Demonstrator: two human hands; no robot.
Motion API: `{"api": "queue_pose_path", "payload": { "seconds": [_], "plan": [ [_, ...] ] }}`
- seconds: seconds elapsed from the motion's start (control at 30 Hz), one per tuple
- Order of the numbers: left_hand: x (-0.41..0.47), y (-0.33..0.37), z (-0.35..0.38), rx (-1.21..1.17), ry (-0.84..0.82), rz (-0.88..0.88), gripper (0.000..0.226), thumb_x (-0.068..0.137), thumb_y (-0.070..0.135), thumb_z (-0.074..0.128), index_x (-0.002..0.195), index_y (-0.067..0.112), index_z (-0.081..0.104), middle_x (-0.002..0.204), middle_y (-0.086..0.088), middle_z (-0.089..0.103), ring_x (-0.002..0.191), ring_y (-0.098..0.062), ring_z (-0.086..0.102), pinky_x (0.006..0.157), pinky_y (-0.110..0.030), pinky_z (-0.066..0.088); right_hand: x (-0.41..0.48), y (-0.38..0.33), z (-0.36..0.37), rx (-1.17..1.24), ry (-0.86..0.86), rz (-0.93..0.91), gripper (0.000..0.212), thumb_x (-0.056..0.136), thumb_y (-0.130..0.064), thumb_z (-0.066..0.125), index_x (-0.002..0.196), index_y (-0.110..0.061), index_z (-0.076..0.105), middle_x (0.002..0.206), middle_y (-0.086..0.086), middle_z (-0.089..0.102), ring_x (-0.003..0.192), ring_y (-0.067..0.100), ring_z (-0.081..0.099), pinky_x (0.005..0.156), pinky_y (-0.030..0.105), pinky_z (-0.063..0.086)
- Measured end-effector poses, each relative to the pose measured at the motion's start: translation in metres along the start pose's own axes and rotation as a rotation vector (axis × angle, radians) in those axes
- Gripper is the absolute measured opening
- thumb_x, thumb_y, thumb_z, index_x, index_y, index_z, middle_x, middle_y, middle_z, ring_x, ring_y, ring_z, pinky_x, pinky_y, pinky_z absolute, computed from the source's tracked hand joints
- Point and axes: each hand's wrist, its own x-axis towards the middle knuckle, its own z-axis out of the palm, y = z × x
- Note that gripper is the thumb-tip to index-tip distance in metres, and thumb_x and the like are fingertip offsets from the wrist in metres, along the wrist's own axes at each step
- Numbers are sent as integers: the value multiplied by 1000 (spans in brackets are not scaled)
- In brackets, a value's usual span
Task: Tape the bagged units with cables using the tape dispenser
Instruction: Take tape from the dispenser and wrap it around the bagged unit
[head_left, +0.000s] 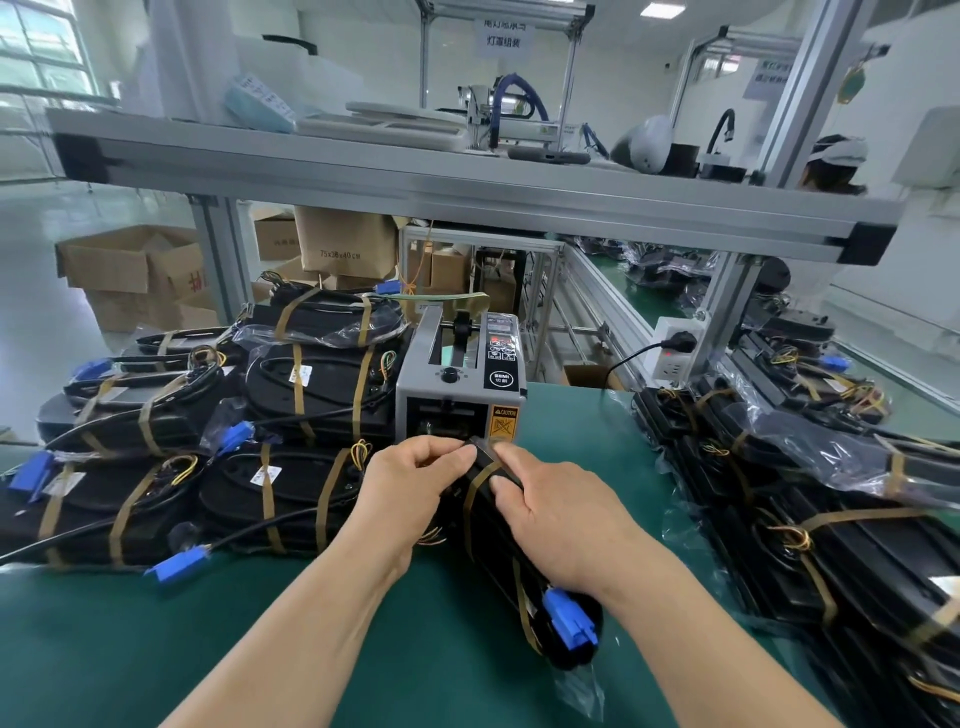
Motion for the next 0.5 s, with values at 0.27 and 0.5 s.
{"api": "queue_pose_path", "payload": {
  "seconds": [0.27,0.5],
  "plan": [
    [-5,-1,1,-72,90,-144,22,96,19,59,87,26,78,88,4,78,97,-17,66,85,-34,48,53,-21,-24,-32,-362,73,64,73,-89,49,74,-26,55,77,-6,57,76,16,57,63,30,42],
    [-12,-1,-26,13,19,-98,34,99,29,50,81,34,79,92,9,77,87,-8,68,74,-29,43,32,-8,-31,336,-330,115,30,81,-51,72,73,-22,67,65,-9,66,66,9,60,60,21,48]
  ]
}}
